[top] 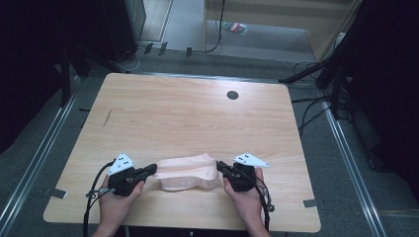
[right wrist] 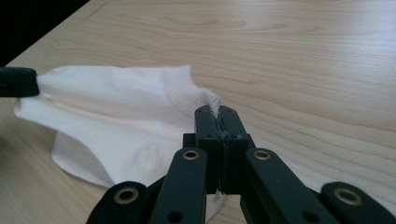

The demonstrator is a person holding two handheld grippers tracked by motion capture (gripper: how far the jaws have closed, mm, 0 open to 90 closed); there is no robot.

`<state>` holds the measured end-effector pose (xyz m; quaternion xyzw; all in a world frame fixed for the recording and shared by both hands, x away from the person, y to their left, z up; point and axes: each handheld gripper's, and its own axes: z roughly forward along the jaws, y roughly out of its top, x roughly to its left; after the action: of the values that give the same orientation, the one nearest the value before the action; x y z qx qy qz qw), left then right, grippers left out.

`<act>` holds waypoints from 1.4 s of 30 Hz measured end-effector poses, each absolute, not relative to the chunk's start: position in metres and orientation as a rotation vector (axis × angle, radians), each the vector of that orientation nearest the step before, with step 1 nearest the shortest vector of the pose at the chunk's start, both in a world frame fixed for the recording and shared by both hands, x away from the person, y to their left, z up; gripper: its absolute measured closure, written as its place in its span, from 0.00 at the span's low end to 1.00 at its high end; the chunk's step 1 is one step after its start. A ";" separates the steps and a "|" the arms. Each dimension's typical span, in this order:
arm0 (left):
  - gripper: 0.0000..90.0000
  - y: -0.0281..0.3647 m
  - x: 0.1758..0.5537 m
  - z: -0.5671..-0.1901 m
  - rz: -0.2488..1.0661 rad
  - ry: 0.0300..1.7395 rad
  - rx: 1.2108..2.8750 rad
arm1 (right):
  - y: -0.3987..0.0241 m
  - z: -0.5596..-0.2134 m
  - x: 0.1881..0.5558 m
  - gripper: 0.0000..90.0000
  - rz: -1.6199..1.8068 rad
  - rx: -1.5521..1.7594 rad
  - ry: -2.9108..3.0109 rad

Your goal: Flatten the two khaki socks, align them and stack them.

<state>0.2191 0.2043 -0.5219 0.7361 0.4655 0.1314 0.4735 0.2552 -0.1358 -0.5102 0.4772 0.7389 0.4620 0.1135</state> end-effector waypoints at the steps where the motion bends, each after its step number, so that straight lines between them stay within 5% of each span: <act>1: 1.00 0.204 0.219 -0.523 0.303 1.132 1.808 | -0.135 -0.511 0.255 0.99 1.348 1.393 2.171; 38: 0.98 0.183 0.225 -0.550 0.260 1.143 1.956 | -0.135 -0.547 0.260 0.99 1.264 1.462 2.245; 40: 0.94 0.184 0.226 -0.551 0.252 1.134 1.936 | -0.135 -0.548 0.260 0.97 1.281 1.469 2.235; 42: 0.89 0.187 0.226 -0.552 0.232 1.111 1.906 | -0.136 -0.549 0.259 0.85 1.292 1.439 2.222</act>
<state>0.2262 0.1874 -0.5517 0.7693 0.4485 0.0937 0.4452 0.2592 -0.1355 -0.5486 0.4862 0.7506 0.4367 0.0977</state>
